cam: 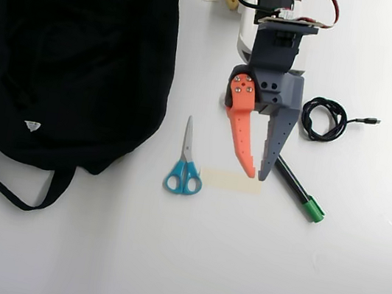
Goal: Put the green marker into the black bag
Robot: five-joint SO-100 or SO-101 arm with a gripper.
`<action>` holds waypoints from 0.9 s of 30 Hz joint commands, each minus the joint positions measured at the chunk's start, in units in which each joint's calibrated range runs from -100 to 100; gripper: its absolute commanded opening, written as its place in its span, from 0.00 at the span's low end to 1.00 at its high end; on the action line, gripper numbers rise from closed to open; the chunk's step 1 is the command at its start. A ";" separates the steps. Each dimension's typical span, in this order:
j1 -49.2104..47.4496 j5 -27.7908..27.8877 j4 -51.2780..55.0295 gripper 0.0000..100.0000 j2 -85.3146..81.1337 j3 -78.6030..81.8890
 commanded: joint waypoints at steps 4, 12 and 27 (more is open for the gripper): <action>-0.34 -0.22 8.24 0.02 -0.95 -0.10; -0.34 -0.22 24.34 0.02 -1.45 -1.00; -0.34 -0.33 47.17 0.02 -1.62 -1.18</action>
